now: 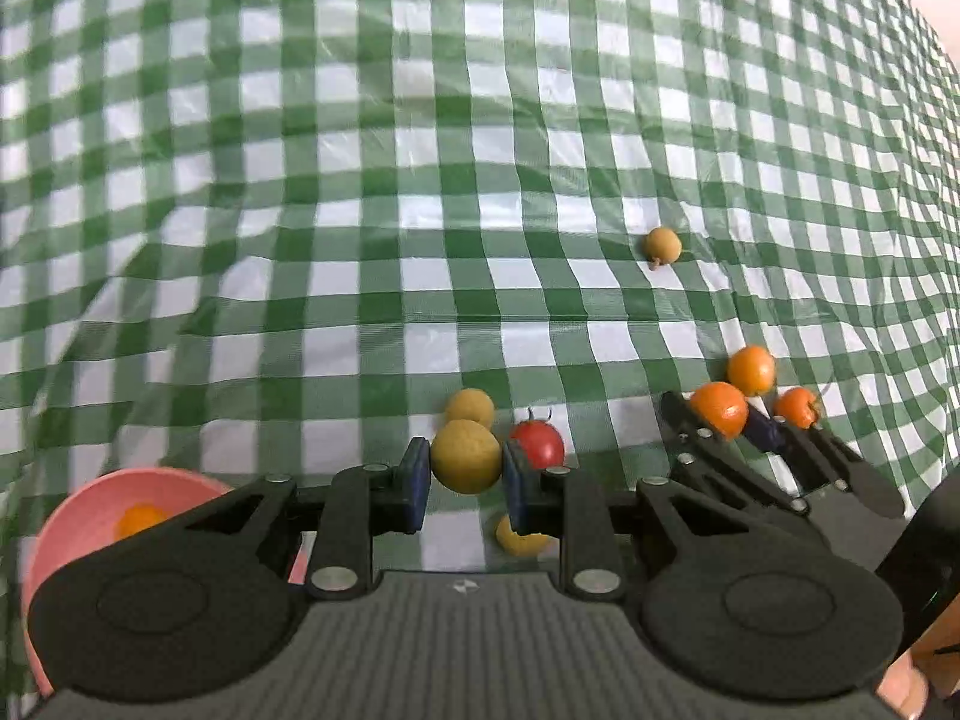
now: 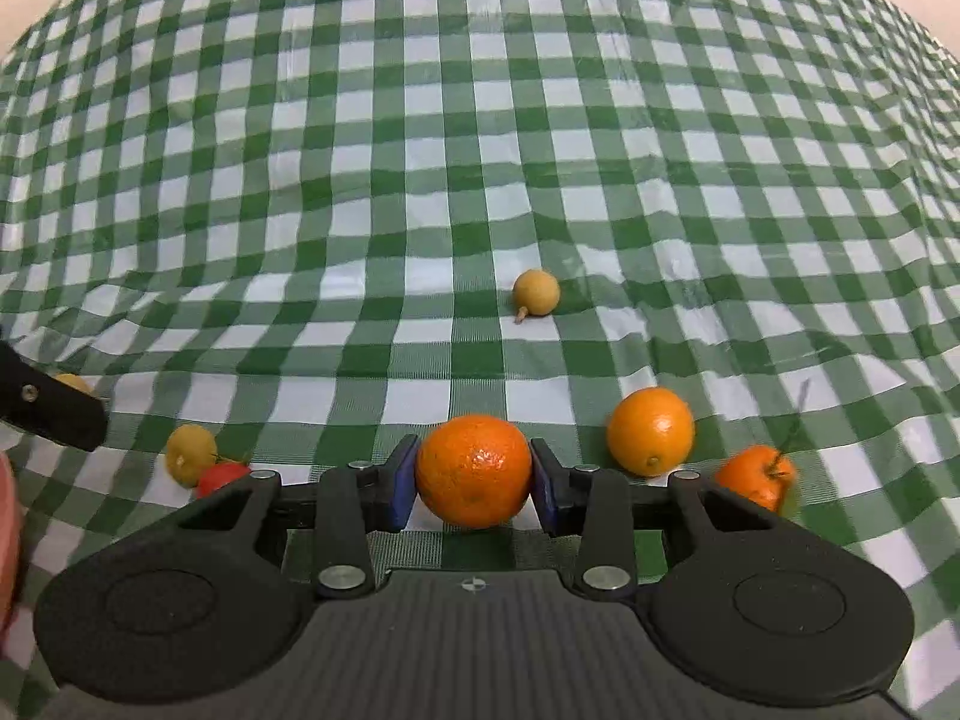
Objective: Organize fruits
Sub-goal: 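Carry the yellow-green fruit and the orange over the pink plate with both tools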
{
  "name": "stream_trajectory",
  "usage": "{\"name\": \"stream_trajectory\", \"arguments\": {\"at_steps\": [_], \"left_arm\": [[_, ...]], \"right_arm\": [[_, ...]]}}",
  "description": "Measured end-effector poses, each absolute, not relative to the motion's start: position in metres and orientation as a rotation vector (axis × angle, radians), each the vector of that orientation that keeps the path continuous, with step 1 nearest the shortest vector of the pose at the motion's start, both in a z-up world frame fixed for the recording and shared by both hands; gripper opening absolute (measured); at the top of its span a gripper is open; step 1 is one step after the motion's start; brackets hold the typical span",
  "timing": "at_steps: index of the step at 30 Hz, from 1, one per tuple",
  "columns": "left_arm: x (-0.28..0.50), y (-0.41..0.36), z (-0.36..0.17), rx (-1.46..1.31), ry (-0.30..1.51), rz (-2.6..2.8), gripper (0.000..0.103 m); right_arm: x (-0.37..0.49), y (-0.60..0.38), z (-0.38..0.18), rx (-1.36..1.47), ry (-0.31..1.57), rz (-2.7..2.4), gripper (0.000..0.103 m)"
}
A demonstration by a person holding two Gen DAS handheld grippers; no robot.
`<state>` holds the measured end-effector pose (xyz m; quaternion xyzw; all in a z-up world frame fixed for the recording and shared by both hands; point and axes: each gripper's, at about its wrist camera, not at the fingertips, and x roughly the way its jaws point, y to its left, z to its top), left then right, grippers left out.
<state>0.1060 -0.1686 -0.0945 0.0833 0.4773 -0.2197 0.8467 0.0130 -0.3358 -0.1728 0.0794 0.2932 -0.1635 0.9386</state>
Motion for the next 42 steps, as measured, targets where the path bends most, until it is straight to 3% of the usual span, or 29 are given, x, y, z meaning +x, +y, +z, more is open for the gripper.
{"name": "stream_trajectory", "arguments": {"at_steps": [21, 32, 42], "left_arm": [[-0.054, -0.016, -0.010, 0.074, 0.938, -0.270, 0.028], [-0.111, 0.054, 0.004, -0.018, 0.895, -0.189, 0.028], [-0.121, 0.071, 0.009, -0.049, 0.870, -0.185, 0.028]], "right_arm": [[-0.152, -0.213, -0.061, 0.125, 0.624, -0.083, 0.040], [-0.181, -0.149, -0.026, 0.045, 0.599, 0.038, 0.040], [-0.186, -0.141, -0.024, 0.017, 0.621, 0.027, 0.040]]}}
